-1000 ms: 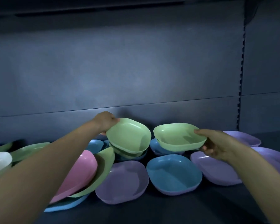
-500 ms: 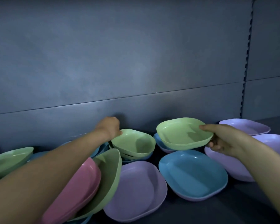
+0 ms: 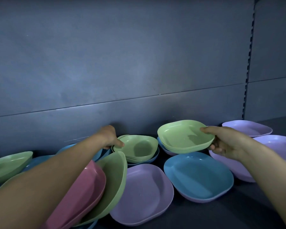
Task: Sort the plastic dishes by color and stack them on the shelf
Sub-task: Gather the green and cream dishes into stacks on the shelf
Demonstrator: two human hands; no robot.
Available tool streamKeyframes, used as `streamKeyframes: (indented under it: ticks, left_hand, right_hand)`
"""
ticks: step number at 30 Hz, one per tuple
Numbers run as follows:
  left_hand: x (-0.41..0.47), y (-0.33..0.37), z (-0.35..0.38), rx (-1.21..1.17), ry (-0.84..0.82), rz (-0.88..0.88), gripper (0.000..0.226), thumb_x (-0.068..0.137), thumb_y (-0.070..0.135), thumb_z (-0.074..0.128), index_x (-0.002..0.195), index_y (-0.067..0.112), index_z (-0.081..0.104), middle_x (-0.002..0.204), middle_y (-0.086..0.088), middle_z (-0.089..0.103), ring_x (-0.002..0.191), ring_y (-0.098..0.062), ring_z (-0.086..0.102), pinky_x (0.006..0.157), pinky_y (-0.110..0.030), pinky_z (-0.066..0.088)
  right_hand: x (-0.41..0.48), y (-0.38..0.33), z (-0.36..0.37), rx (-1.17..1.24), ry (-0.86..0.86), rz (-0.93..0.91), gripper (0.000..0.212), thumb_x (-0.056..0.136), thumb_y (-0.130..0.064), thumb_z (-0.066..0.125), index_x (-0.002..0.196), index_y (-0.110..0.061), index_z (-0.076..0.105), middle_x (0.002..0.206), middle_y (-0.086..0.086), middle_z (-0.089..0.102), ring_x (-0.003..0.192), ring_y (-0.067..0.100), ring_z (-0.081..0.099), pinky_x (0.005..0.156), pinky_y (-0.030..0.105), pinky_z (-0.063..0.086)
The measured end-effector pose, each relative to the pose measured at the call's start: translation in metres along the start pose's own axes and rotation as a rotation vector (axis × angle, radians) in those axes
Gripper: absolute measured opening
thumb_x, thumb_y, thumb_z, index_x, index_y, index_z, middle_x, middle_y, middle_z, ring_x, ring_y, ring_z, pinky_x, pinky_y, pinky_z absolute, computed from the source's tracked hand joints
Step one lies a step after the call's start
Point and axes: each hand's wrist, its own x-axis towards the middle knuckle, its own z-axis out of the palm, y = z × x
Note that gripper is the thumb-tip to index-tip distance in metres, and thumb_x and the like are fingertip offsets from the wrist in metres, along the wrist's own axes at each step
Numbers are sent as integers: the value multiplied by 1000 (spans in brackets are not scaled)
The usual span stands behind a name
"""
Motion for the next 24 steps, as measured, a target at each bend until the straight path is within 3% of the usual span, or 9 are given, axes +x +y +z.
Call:
streamKeyframes:
  ticks: [2,5,10,12,15,24]
  left_hand:
    - [-1,0,3,41,-10,0,42,77,33,73,53,9,47,51,-5,50,42,-16,48,51,-24,41]
    - [0,-2,5,99,21,23,27,81,33,68,82,6,68,87,-10,67,82,-23,63,73,-27,46]
    - [3,-5,3,92,85,34,19,83,26,63,82,7,67,89,-10,64,87,-24,62,72,-29,44]
    - [3,-7,3,40,159,43,15,82,22,61,78,8,63,84,-8,62,81,-23,57,66,-26,41]
    - [4,-7,4,-37,262,71,18,83,17,57,86,1,66,88,-13,66,81,-28,57,68,-26,43]
    - [-10,8,-29,-107,475,59,24,90,14,48,103,-3,59,111,-24,63,107,-39,57,81,-35,44]
  right_hand:
    - [-1,0,1,1,-2,5,20,94,-17,52,76,-9,55,37,-1,50,24,8,39,27,11,26]
    - [-3,1,1,-9,-3,18,22,94,-18,51,75,-8,55,34,-1,48,23,8,39,27,9,26]
    - [-4,2,3,4,11,27,22,94,-19,51,75,-10,56,35,-3,51,24,7,40,30,9,31]
    - [-4,3,4,18,18,28,20,94,-18,52,76,-10,56,36,-3,51,24,8,40,31,9,33]
    - [-6,4,6,42,35,27,20,93,-17,54,75,-9,56,38,-2,52,25,8,40,30,10,34]
    - [-19,-1,1,56,33,-22,23,93,-23,54,75,-9,56,39,-2,51,26,8,41,31,11,32]
